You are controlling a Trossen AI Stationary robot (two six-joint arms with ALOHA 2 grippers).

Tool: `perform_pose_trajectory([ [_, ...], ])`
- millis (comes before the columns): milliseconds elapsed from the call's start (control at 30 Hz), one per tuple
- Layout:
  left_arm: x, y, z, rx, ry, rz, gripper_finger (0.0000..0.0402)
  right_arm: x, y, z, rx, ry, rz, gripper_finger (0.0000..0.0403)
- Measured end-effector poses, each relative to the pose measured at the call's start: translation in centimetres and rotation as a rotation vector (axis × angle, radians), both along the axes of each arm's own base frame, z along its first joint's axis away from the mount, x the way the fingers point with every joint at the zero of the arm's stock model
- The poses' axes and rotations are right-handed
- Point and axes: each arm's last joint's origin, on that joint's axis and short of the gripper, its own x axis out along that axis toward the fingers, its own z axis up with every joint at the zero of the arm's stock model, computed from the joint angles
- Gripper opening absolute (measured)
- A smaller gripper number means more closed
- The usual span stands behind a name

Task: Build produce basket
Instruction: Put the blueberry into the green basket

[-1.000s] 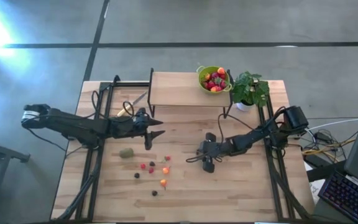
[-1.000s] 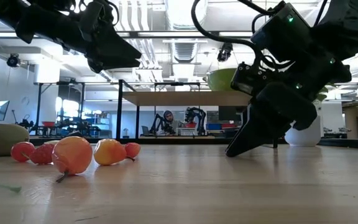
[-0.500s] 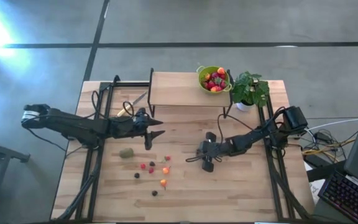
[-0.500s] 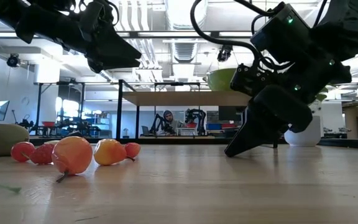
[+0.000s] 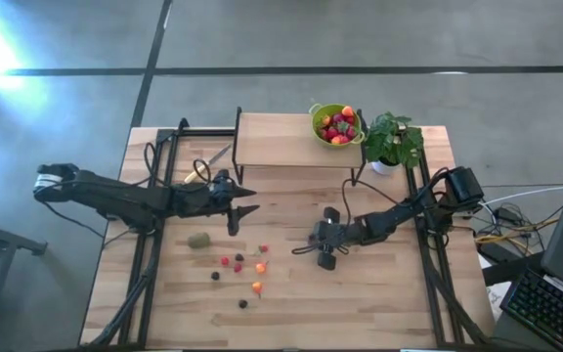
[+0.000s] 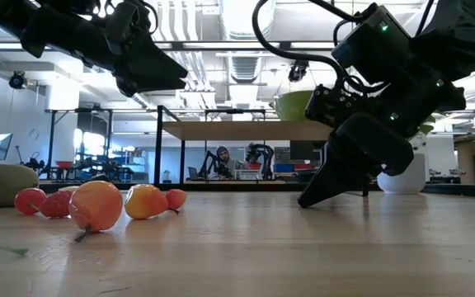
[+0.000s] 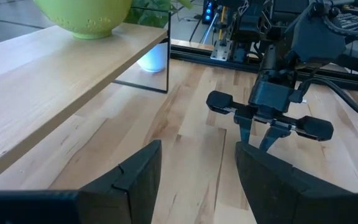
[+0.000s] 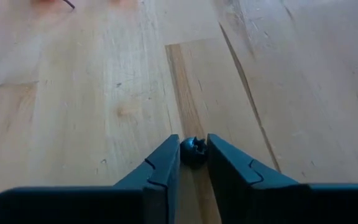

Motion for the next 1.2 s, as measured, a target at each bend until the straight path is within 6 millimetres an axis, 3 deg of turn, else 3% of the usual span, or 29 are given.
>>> perform_pose_trajectory([
  [133, 0.0, 0.0, 0.0, -0.002, 0.000, 0.001, 0.0210, 0.0, 0.0, 0.0, 0.001, 0.001, 0.001, 0.0079],
  [433, 0.0, 0.0, 0.0, -0.003, -0.001, 0.000, 0.0210, 0.0, 0.0, 0.0, 0.001, 0.001, 0.001, 0.0056],
  [733, 0.0, 0.0, 0.0, -0.003, 0.000, 0.001, 0.0210, -0.2, 0.0, 0.8, -0.001, -0.009, 0.016, 0.0075],
  [1000, 0.0, 0.0, 0.0, -0.013, -0.003, 0.003, 0.0210, -0.9, -1.0, 6.4, -0.027, -0.169, 0.052, 0.0057],
  [1200, 0.0, 0.0, 0.0, -0.020, -0.005, 0.004, 0.0210, -2.5, -3.0, 11.7, -0.097, -0.341, 0.039, 0.0067],
])
